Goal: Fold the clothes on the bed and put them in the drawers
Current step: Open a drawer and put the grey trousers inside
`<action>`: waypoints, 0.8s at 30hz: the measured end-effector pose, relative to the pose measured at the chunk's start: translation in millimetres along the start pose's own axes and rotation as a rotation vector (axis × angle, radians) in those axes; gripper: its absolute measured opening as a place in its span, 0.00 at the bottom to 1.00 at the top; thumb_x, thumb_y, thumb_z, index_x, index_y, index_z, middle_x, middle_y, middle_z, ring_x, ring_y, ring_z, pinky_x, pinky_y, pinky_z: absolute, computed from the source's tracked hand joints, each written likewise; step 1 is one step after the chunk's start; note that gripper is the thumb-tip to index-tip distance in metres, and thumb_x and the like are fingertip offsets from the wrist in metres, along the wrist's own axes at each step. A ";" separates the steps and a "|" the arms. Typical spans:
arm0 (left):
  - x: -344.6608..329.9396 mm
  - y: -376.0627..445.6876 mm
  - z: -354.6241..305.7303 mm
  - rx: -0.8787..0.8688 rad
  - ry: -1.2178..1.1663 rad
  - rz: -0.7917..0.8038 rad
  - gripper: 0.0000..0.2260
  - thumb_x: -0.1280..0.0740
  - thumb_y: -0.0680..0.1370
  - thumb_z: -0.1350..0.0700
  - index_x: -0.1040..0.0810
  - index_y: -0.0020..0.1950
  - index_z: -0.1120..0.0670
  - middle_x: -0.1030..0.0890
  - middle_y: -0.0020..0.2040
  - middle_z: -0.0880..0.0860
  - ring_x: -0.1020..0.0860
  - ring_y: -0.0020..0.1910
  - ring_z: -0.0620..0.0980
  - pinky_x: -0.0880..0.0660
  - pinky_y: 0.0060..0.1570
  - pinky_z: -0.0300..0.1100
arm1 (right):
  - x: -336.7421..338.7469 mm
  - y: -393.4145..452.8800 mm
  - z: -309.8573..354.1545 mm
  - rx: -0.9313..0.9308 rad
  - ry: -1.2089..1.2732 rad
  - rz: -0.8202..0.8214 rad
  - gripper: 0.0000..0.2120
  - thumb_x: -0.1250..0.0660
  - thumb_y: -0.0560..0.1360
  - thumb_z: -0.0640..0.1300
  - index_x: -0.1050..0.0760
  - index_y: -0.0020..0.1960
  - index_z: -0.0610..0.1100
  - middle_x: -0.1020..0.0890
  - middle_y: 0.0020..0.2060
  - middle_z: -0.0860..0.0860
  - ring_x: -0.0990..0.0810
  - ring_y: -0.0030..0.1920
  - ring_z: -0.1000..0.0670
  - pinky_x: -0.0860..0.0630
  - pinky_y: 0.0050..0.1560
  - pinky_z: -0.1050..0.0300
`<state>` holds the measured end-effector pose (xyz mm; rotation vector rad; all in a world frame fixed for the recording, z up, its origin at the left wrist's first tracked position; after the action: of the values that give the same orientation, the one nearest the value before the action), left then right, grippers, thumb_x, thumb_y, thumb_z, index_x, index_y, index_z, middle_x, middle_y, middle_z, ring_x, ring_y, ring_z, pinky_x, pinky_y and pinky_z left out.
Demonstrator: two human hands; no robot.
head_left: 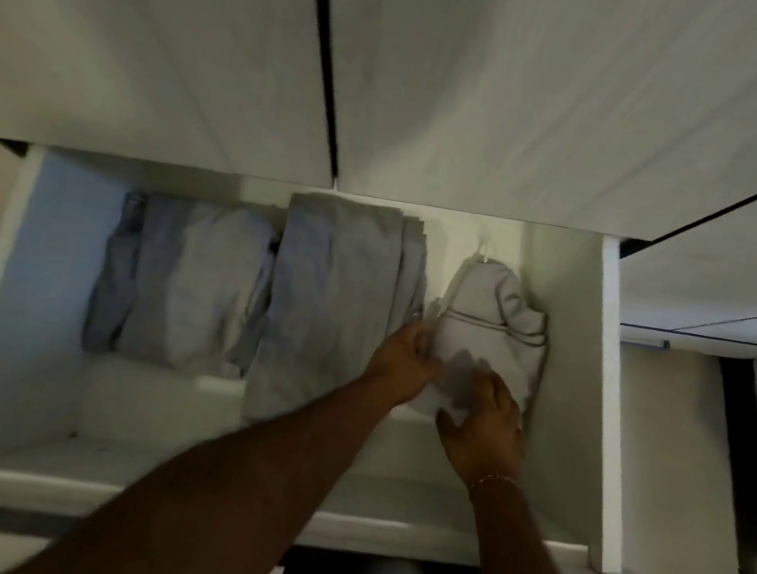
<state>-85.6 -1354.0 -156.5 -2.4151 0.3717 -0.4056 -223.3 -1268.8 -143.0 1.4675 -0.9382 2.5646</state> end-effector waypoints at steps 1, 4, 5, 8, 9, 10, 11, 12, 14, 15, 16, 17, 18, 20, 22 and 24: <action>13.9 -10.5 2.5 -0.014 0.019 -0.008 0.18 0.30 0.79 0.62 0.23 0.69 0.56 0.17 0.60 0.55 0.19 0.56 0.53 0.21 0.53 0.40 | -3.8 -7.4 8.2 0.050 0.016 0.042 0.40 0.24 0.73 0.50 0.37 0.80 0.47 0.34 0.78 0.46 0.34 0.76 0.41 0.32 0.73 0.44; 72.6 -53.2 12.4 -0.157 0.077 0.057 0.15 0.29 0.80 0.64 0.21 0.66 0.61 0.17 0.55 0.54 0.19 0.50 0.43 0.23 0.49 0.30 | -13.8 -42.4 45.1 0.290 0.068 0.172 0.33 0.26 0.75 0.50 0.33 0.77 0.48 0.30 0.75 0.48 0.31 0.73 0.45 0.31 0.73 0.49; 96.1 -70.2 17.7 -0.198 0.124 0.096 0.15 0.28 0.79 0.64 0.20 0.66 0.62 0.17 0.55 0.55 0.19 0.50 0.42 0.22 0.52 0.33 | -14.6 -54.8 58.0 0.393 0.053 0.197 0.31 0.26 0.76 0.51 0.32 0.77 0.50 0.28 0.73 0.50 0.29 0.71 0.47 0.30 0.73 0.49; 166.0 -120.9 48.7 -0.146 0.282 0.256 0.14 0.25 0.78 0.64 0.18 0.63 0.63 0.16 0.56 0.55 0.19 0.55 0.49 0.23 0.58 0.40 | -13.5 -92.2 86.8 0.543 0.023 0.405 0.23 0.28 0.73 0.62 0.27 0.67 0.64 0.23 0.65 0.60 0.25 0.64 0.57 0.27 0.68 0.53; 185.1 -132.5 61.9 -0.107 0.332 0.326 0.14 0.24 0.77 0.63 0.17 0.62 0.63 0.16 0.56 0.56 0.19 0.56 0.50 0.23 0.62 0.44 | -14.2 -101.7 91.3 0.561 0.004 0.506 0.22 0.28 0.71 0.67 0.26 0.62 0.67 0.23 0.62 0.62 0.24 0.62 0.59 0.26 0.66 0.55; 203.3 -146.6 74.9 -0.058 0.387 0.402 0.14 0.23 0.77 0.61 0.16 0.61 0.62 0.15 0.57 0.56 0.18 0.58 0.50 0.24 0.67 0.48 | -16.0 -113.5 97.3 0.601 -0.054 0.598 0.22 0.27 0.67 0.71 0.25 0.59 0.68 0.22 0.60 0.63 0.24 0.60 0.60 0.26 0.65 0.56; 219.2 -162.2 86.5 -0.006 0.460 0.478 0.15 0.22 0.76 0.57 0.15 0.62 0.58 0.15 0.59 0.54 0.18 0.59 0.50 0.26 0.70 0.51 | -19.8 -125.8 104.0 0.667 -0.138 0.657 0.24 0.26 0.66 0.72 0.23 0.59 0.67 0.22 0.59 0.63 0.23 0.59 0.59 0.26 0.63 0.57; 235.2 -177.3 95.4 0.027 0.537 0.543 0.17 0.21 0.76 0.52 0.15 0.63 0.53 0.15 0.61 0.51 0.19 0.61 0.48 0.27 0.71 0.52 | -23.1 -135.5 111.9 0.745 -0.251 0.661 0.26 0.25 0.66 0.71 0.22 0.61 0.64 0.22 0.59 0.62 0.23 0.59 0.57 0.28 0.62 0.57; 257.3 -193.7 108.5 0.029 0.644 0.612 0.23 0.20 0.72 0.43 0.18 0.66 0.43 0.18 0.65 0.43 0.21 0.63 0.45 0.28 0.71 0.48 | -27.7 -145.7 128.8 0.900 -0.456 0.556 0.24 0.27 0.70 0.68 0.21 0.61 0.58 0.22 0.59 0.56 0.24 0.60 0.50 0.32 0.59 0.53; 265.4 -199.3 111.2 0.000 0.699 0.585 0.27 0.20 0.70 0.40 0.20 0.67 0.38 0.21 0.66 0.41 0.23 0.63 0.42 0.28 0.69 0.43 | -27.1 -149.0 136.9 0.954 -0.575 0.476 0.21 0.30 0.71 0.66 0.20 0.59 0.57 0.22 0.58 0.54 0.24 0.59 0.47 0.34 0.56 0.51; 275.0 -201.8 111.3 -0.057 0.774 0.520 0.29 0.20 0.68 0.37 0.22 0.68 0.36 0.22 0.66 0.39 0.24 0.62 0.40 0.28 0.66 0.38 | -24.8 -151.1 147.6 0.988 -0.674 0.395 0.19 0.34 0.72 0.66 0.20 0.56 0.55 0.22 0.56 0.52 0.24 0.58 0.45 0.36 0.53 0.49; 281.8 -210.7 114.6 -0.126 0.846 0.442 0.30 0.21 0.68 0.35 0.22 0.69 0.36 0.23 0.66 0.39 0.25 0.61 0.39 0.29 0.62 0.36 | -25.1 -162.5 156.7 1.011 -0.780 0.347 0.21 0.40 0.72 0.66 0.20 0.54 0.54 0.23 0.55 0.51 0.25 0.57 0.44 0.37 0.52 0.48; 284.1 -215.7 113.1 -0.218 0.929 0.383 0.30 0.22 0.69 0.33 0.22 0.69 0.37 0.23 0.65 0.39 0.26 0.61 0.40 0.30 0.61 0.37 | -25.8 -169.9 162.0 1.006 -0.854 0.331 0.24 0.45 0.71 0.67 0.20 0.53 0.54 0.23 0.54 0.50 0.26 0.57 0.43 0.36 0.51 0.47; 277.3 -228.6 109.9 -0.441 1.130 0.302 0.25 0.27 0.72 0.32 0.22 0.67 0.38 0.25 0.64 0.40 0.28 0.62 0.42 0.32 0.61 0.41 | -24.8 -185.7 163.3 0.894 -0.901 0.265 0.19 0.40 0.72 0.63 0.23 0.56 0.54 0.22 0.56 0.50 0.25 0.58 0.43 0.34 0.53 0.45; 265.4 -239.5 102.3 -0.606 1.315 0.177 0.18 0.32 0.74 0.36 0.23 0.61 0.40 0.25 0.59 0.43 0.28 0.59 0.46 0.32 0.57 0.46 | -25.5 -195.8 156.8 0.719 -0.865 0.204 0.16 0.34 0.75 0.56 0.27 0.60 0.54 0.19 0.55 0.51 0.21 0.57 0.43 0.32 0.54 0.48; 256.2 -247.6 101.5 -0.579 1.414 0.024 0.12 0.35 0.76 0.39 0.23 0.54 0.45 0.21 0.52 0.46 0.23 0.52 0.51 0.31 0.50 0.49 | -27.7 -201.6 146.8 0.566 -0.824 0.153 0.16 0.36 0.79 0.56 0.28 0.64 0.52 0.17 0.54 0.49 0.18 0.55 0.42 0.28 0.51 0.51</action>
<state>226.1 -1205.4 -22.3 -2.1779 1.2108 -2.2127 -30.3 -1173.7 -13.9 2.8218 -0.3250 2.4180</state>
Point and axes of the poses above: each hand's wrist, its own y-axis towards the middle knuckle, its own x-axis out of the back of the hand, z = x × y, the point moved 4 cm from there along y, towards the middle knuckle
